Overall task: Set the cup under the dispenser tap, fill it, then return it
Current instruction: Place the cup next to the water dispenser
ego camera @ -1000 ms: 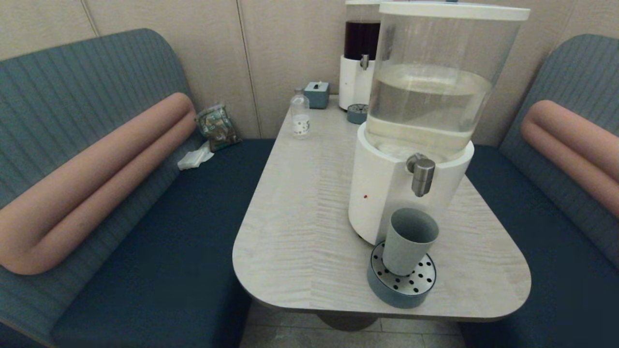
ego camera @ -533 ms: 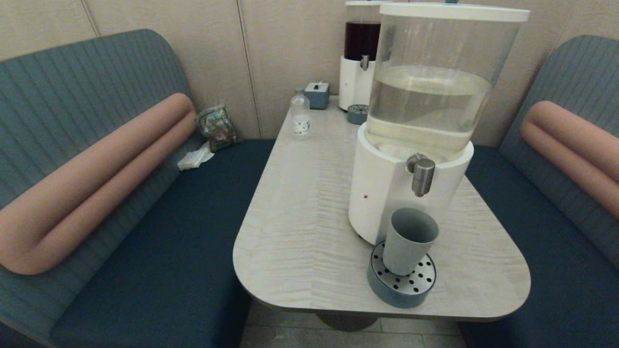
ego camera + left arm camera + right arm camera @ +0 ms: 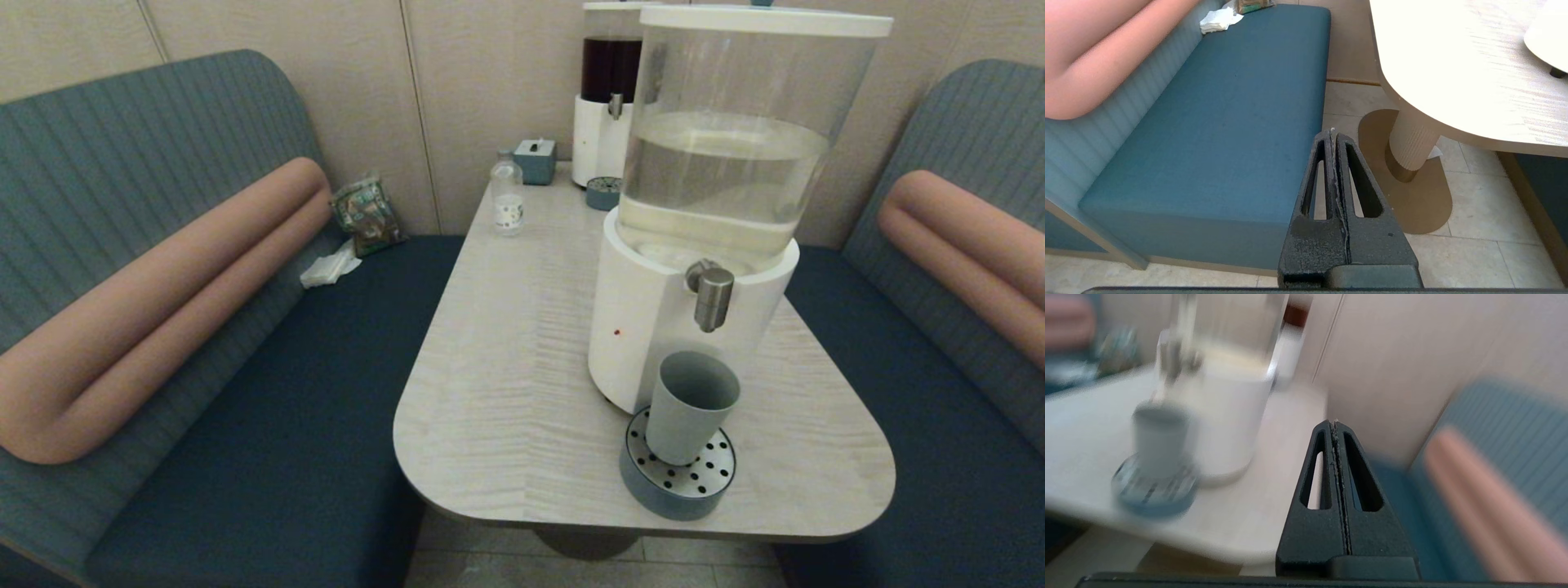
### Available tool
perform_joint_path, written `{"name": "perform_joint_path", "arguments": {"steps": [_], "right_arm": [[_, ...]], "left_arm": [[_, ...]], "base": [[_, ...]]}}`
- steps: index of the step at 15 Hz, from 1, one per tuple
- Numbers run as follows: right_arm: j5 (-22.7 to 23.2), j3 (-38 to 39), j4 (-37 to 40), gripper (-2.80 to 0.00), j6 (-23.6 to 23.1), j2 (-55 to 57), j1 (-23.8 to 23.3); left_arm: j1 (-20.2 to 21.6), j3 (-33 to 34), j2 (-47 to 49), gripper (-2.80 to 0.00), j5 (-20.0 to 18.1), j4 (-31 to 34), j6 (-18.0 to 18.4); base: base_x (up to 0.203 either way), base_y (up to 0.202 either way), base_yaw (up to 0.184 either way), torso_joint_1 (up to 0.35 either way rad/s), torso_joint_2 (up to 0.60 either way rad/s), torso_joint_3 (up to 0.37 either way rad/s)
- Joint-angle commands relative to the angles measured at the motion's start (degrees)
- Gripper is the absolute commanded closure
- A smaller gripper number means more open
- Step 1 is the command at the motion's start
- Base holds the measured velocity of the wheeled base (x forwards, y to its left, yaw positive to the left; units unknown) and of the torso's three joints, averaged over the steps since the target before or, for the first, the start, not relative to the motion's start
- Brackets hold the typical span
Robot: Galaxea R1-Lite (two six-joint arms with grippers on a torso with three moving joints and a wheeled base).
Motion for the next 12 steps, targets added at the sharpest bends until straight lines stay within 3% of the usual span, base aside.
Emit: {"name": "perform_joint_path", "arguments": {"steps": [1,5,7,10,12], "right_arm": [[-0.1,4.9,-9.6,0.0,-1.1,-1.7,0.1],[0.6,19.0,-16.5,0.0,-1.8,-3.5,0.1],[0.9,24.9,-16.9,0.0,0.5,-4.1,0.1],[0.4,26.5,-4.5,0.0,4.7,-4.3,0.1],[0.2,26.4,-0.5,0.0,5.4,-4.2,0.1]], "left_arm": [[0.0,0.0,0.1,0.0,0.0,0.0,0.0],[0.0,0.0,0.0,0.0,0.0,0.0,0.0],[0.0,0.0,0.1,0.0,0.0,0.0,0.0],[0.0,0.0,0.0,0.0,0.0,0.0,0.0],[0.0,0.0,0.0,0.0,0.0,0.0,0.0]], "base": [[0.0,0.0,0.0,0.0,0.0,0.0],[0.0,0.0,0.0,0.0,0.0,0.0],[0.0,0.0,0.0,0.0,0.0,0.0],[0.0,0.0,0.0,0.0,0.0,0.0],[0.0,0.0,0.0,0.0,0.0,0.0]]}}
